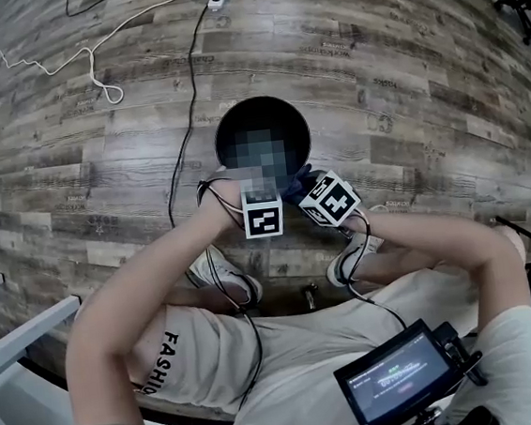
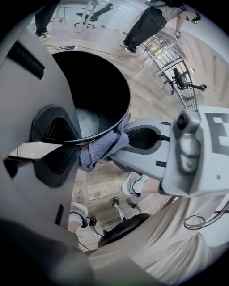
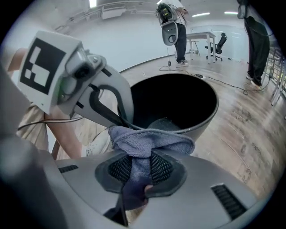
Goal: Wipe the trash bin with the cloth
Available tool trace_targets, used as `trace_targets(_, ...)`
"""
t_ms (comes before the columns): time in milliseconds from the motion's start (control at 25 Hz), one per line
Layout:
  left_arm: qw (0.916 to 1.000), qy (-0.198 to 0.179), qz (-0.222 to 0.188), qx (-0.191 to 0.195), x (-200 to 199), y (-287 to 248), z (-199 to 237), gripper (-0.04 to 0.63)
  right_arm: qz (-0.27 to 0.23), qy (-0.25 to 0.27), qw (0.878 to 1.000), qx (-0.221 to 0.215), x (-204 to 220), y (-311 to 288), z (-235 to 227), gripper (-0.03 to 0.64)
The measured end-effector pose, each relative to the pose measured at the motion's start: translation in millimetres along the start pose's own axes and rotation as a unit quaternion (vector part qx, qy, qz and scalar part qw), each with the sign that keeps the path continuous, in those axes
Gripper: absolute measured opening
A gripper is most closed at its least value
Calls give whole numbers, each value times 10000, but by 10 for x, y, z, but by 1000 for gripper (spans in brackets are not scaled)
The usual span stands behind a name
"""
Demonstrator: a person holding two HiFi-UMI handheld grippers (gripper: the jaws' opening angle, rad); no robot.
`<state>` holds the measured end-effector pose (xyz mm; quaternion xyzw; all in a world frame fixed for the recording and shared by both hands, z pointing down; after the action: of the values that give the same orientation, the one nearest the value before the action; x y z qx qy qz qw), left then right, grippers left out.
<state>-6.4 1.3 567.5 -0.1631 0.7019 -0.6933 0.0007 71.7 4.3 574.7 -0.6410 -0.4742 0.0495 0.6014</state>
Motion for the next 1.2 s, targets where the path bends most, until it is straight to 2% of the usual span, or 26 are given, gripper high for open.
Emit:
trace_targets(280, 10000, 3, -14, 14, -2, 16, 7, 26, 508, -80, 9978, 429, 444, -739, -345, 77)
trace_targets(400, 10000, 3, -6, 7, -8, 11, 20, 26, 476, -353, 9967, 562, 630, -1055, -441, 77)
trace_targets(560, 10000, 17, -12, -6, -14, 6, 15, 26, 480, -382, 9952, 768, 855, -1433, -493, 75)
trace_targets(760, 10000, 92, 17, 5, -5, 20, 43, 26, 430, -778, 9928, 803, 895, -1542, -517, 77)
trace_targets(840, 9998, 81, -123, 114, -22, 36, 19, 28, 466, -728, 9937, 713, 865, -1488, -493, 77)
trace_targets(880, 9995, 60, -254, 184, -37, 63, 12, 56, 517, -720, 9936, 698, 863, -1450, -481, 77)
trace_targets(920, 9990, 26, -382, 251, -49, 109, 18, 91, 570, -737, 9931, 707, 854, -1394, -467, 77)
trace_targets(1000, 9976, -40, -547, 430, -47, 233, 63, 107, 652, -910, 9917, 629, 828, -1250, -401, 77)
trace_targets(1080, 9962, -195, -545, 651, -9, 336, 100, 120, 689, -1054, 9910, 452, 799, -1070, -292, 77)
trace_targets(1200, 9922, -974, -197, 748, 182, 352, 76, 156, 705, -912, 9930, 240, 730, -784, -86, 77)
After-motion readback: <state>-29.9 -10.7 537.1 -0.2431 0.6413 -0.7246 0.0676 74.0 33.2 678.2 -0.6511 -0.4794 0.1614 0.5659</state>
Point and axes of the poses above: the fingertips, and each gripper's own axes: y backward along the fingers, z to its left, x out of its underside, the point moved 6 cm from there along y, backward along the fingers, and after that the axes turned 1 degree about x, right-handed, at the moved point
